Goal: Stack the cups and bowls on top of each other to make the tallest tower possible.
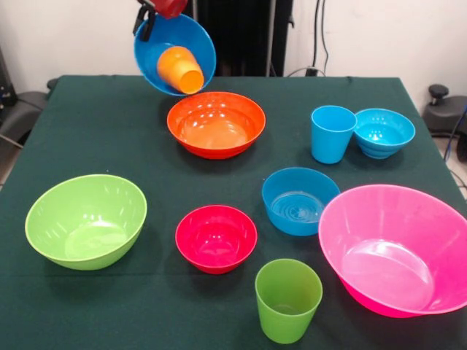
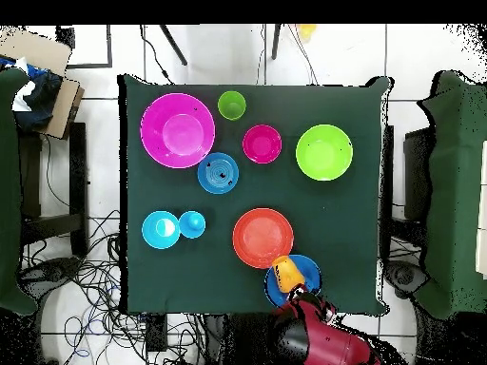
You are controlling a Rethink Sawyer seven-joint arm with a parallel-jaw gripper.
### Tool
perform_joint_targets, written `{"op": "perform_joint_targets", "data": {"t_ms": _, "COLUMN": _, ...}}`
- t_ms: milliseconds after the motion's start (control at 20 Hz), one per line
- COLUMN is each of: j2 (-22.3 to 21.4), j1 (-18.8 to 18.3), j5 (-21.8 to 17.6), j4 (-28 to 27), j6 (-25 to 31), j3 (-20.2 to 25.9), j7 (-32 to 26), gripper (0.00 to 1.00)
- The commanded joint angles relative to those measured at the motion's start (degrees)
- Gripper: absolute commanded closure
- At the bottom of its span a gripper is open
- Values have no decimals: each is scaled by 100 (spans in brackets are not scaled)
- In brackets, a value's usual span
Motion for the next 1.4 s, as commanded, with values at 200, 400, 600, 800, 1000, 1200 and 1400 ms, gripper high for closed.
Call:
{"op": "perform_joint_targets", "data": {"t_ms": 200, "j2": -7, "j1": -33, "j5": -341, "j4": -321, "j6": 568, "j3": 781, "j7": 112, "gripper": 100}}
{"op": "perform_joint_targets", "data": {"t_ms": 400, "j2": 6, "j1": 40, "j5": -324, "j4": -320, "j6": 557, "j3": 722, "j7": 155, "gripper": 100}}
{"op": "perform_joint_targets", "data": {"t_ms": 600, "j2": 15, "j1": 66, "j5": -301, "j4": -338, "j6": 586, "j3": 713, "j7": 158, "gripper": 100}}
{"op": "perform_joint_targets", "data": {"t_ms": 800, "j2": 10, "j1": 76, "j5": -292, "j4": -343, "j6": 628, "j3": 706, "j7": 149, "gripper": 100}}
{"op": "perform_joint_targets", "data": {"t_ms": 1000, "j2": 16, "j1": 81, "j5": -270, "j4": -348, "j6": 655, "j3": 707, "j7": 157, "gripper": 0}}
{"op": "perform_joint_targets", "data": {"t_ms": 1200, "j2": 28, "j1": 129, "j5": -267, "j4": -363, "j6": 622, "j3": 665, "j7": 165, "gripper": 0}}
{"op": "perform_joint_targets", "data": {"t_ms": 1400, "j2": -6, "j1": -5, "j5": -320, "j4": -145, "j6": 432, "j3": 665, "j7": 271, "gripper": 0}}
